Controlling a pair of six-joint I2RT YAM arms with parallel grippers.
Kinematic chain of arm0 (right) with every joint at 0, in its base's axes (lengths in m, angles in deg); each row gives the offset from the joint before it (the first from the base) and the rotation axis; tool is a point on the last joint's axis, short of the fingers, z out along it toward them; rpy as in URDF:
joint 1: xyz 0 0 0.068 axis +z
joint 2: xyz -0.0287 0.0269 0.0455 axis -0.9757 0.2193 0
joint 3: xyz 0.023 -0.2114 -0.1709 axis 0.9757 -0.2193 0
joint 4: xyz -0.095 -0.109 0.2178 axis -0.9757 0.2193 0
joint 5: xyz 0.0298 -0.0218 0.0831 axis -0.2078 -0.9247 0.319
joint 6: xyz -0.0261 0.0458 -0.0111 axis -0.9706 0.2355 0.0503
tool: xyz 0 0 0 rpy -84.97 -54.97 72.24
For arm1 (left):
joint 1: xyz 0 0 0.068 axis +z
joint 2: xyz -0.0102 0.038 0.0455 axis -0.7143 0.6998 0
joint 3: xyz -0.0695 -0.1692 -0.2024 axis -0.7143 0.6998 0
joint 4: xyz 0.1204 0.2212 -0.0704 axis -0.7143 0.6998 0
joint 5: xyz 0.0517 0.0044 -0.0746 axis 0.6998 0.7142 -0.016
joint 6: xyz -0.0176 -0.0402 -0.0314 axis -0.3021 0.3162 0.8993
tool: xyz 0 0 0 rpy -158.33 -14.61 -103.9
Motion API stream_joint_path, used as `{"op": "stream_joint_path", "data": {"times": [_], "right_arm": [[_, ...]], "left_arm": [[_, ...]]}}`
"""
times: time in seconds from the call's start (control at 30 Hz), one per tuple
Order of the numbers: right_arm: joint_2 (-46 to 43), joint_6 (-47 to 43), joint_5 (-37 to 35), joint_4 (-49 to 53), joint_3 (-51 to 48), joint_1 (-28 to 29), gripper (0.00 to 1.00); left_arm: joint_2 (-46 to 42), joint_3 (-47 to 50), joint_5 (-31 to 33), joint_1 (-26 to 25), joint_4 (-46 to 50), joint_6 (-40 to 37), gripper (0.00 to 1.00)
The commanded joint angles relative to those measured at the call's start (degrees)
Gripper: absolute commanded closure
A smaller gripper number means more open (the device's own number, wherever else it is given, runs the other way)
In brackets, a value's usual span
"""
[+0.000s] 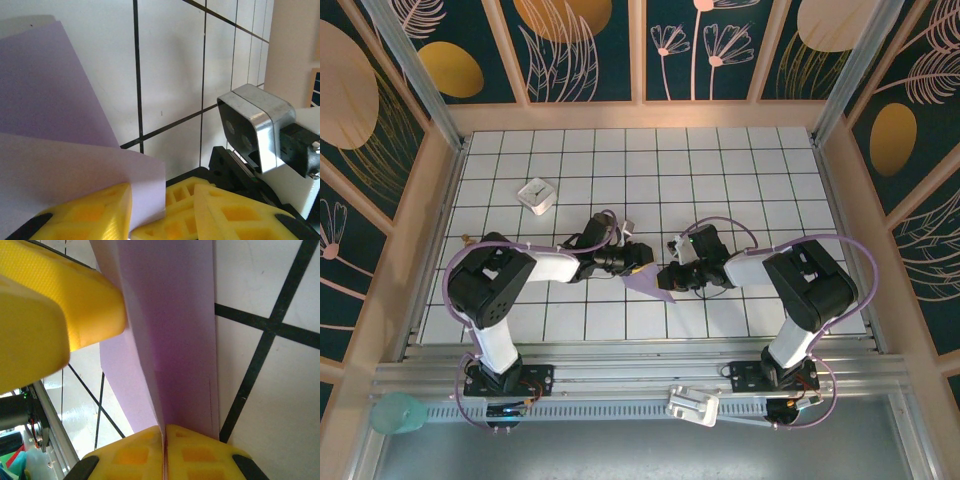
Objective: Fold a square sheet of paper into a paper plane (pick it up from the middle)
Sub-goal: Fourth fold the wing at the center of the table.
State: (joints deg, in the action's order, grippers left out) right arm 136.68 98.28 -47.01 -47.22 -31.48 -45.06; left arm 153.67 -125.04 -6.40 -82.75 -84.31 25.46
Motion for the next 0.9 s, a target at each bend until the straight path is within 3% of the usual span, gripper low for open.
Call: {"op": "stream_joint_path", "data": {"times": [0.0, 0.87], "right_arm": [[1.0, 0.3, -1.4, 0.4, -1.0, -0.5, 0.9], [0.7, -0.1, -1.9, 1.1, -0.7, -0.5, 0.89]], "left_arm": [[1.3, -0.3, -0.4, 0.6, -0.9, -1.5, 0.62], [5.0, -1.0, -1.7, 0.9, 0.5, -3.0, 0.62]]}}
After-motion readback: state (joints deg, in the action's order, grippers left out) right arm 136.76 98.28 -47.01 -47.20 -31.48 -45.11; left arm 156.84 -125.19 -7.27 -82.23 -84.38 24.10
